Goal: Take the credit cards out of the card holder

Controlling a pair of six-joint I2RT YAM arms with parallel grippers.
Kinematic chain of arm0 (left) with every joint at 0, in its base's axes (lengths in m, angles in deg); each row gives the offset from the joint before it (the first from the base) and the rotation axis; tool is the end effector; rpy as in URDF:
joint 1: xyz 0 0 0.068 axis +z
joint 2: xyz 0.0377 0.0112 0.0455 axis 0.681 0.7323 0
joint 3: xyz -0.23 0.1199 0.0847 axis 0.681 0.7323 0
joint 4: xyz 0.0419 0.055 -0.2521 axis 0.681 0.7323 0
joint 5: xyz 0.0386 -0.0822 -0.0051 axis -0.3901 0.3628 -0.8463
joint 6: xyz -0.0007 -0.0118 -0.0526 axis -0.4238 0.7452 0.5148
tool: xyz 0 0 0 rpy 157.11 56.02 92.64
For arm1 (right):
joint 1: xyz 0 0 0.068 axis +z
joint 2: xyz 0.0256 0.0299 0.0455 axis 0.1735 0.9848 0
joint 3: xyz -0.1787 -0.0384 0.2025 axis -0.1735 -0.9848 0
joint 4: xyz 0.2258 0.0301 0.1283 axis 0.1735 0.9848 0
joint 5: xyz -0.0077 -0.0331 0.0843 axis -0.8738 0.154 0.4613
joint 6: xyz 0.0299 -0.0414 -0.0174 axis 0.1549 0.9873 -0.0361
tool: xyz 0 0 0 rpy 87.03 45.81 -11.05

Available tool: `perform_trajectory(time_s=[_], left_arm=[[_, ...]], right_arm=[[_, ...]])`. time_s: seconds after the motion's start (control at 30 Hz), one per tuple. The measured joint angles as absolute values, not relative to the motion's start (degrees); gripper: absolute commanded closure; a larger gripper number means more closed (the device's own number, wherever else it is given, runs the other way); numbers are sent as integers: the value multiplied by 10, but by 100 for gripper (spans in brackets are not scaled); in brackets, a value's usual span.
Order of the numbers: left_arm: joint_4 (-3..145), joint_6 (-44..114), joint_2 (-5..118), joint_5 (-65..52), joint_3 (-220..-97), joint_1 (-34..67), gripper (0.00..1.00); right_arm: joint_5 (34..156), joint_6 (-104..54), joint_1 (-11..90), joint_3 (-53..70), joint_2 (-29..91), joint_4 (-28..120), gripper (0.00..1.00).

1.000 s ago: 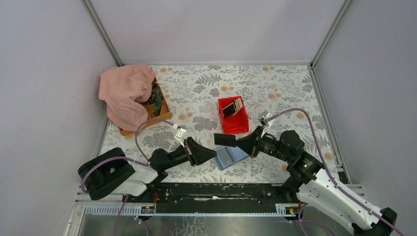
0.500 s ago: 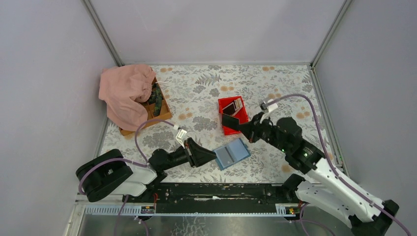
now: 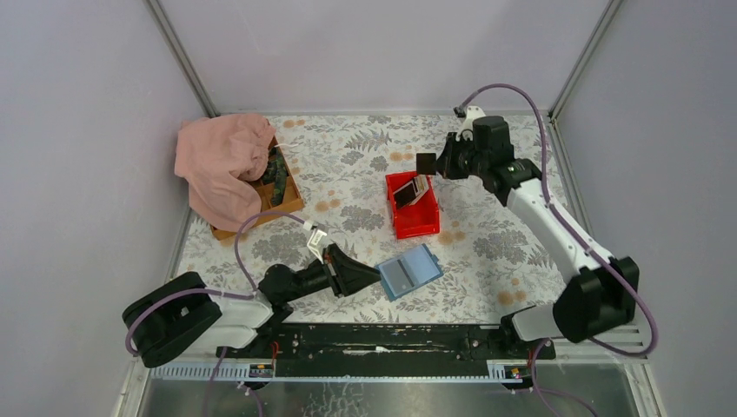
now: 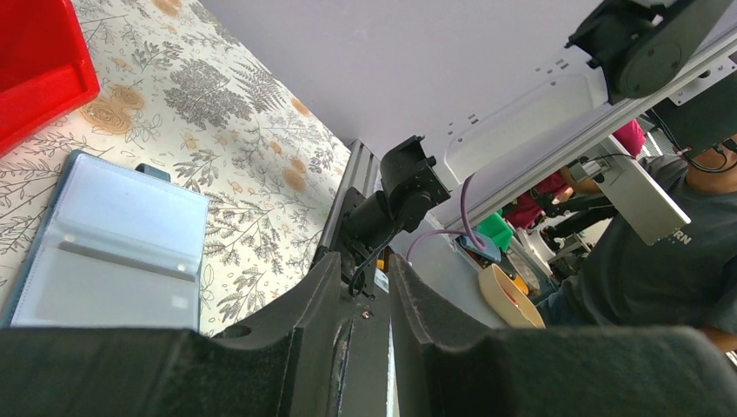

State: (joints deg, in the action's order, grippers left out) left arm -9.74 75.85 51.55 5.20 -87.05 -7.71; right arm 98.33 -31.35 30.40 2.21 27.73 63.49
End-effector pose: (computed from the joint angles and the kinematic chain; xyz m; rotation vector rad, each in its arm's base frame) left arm 0.1024 -0.1441 0.1772 0.3280 1.5557 -1.6958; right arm 0.2912 0.1153 0.3452 -0.2528 2.0540 0.5521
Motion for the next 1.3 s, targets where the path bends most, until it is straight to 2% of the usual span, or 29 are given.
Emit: perform_trajectory(time_s=[0.2, 0.5, 1.3], left_arm=[[-57, 747, 489, 52, -871, -77, 67], [-10, 731, 474, 52, -871, -77, 67], [25, 724, 469, 55, -871, -77, 66]], right_arm=[[1058, -309, 274, 56, 362, 644, 100], [1125, -291, 274, 80, 415, 680, 100], [1126, -279, 274, 84, 501, 684, 100]])
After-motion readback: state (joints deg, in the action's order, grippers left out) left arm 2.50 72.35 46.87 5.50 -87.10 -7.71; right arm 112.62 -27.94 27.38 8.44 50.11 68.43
